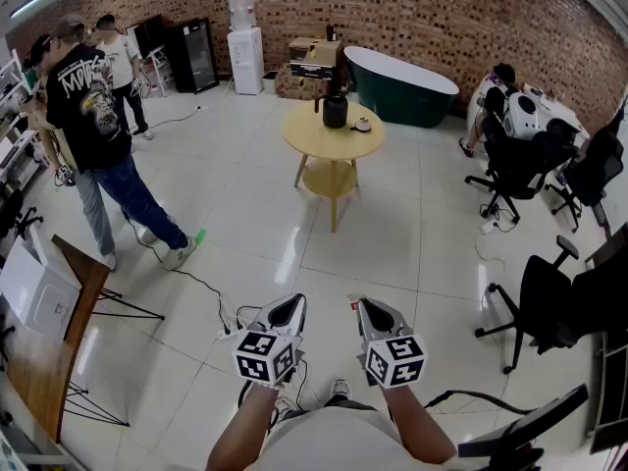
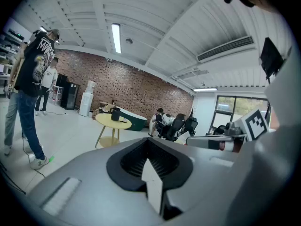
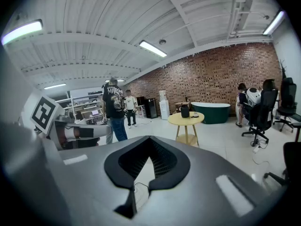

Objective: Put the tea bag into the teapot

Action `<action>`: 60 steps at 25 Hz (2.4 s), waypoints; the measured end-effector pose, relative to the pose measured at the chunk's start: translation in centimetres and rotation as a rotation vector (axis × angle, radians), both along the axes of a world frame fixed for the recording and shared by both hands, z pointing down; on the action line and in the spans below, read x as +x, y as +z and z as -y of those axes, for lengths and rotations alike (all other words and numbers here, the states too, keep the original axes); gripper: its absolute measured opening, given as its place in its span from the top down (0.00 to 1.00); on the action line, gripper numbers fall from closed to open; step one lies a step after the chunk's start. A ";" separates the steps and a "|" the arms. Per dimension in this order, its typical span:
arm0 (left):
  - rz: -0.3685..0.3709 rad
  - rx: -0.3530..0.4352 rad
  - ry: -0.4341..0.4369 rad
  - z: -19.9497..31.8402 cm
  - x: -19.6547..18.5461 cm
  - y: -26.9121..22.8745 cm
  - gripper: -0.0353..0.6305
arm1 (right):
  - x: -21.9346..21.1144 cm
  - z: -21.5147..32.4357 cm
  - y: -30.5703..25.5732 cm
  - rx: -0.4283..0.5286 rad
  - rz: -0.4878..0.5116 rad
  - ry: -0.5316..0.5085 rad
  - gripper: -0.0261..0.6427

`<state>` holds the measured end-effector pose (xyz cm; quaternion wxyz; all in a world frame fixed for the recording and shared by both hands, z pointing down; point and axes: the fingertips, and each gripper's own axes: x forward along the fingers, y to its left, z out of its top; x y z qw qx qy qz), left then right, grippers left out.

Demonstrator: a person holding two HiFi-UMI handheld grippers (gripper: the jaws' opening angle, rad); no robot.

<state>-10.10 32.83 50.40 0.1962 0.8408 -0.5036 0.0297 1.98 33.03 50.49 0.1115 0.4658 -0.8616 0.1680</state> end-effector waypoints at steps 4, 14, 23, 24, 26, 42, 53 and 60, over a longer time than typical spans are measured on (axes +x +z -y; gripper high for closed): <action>0.000 0.010 -0.015 0.8 0.1 -0.4 0.93 | -0.1 0.9 0.0 -0.005 -0.017 -0.027 0.96; -0.004 0.011 -0.045 1.6 0.3 -0.6 0.93 | 0.6 2.1 -0.1 -0.011 -0.019 -0.043 0.96; -0.001 0.005 -0.070 2.6 2.1 0.1 0.93 | 2.8 3.5 0.3 -0.002 -0.013 -0.059 0.96; 0.000 0.006 -0.075 2.8 2.5 0.2 0.93 | 3.3 3.7 0.4 -0.001 -0.012 -0.062 0.96; 0.003 0.006 -0.084 3.1 3.7 0.4 0.93 | 4.6 4.0 0.7 -0.003 -0.011 -0.067 0.96; 0.012 -0.018 -0.088 8.3 7.2 1.6 0.93 | 9.1 10.1 2.3 -0.028 -0.022 -0.050 0.96; 0.013 0.003 -0.034 21.5 5.8 1.7 0.93 | 7.4 22.4 2.6 -0.020 -0.039 -0.004 0.96; 0.009 -0.002 -0.035 29.9 3.1 0.8 0.93 | 4.8 30.8 1.2 -0.008 -0.044 0.004 0.96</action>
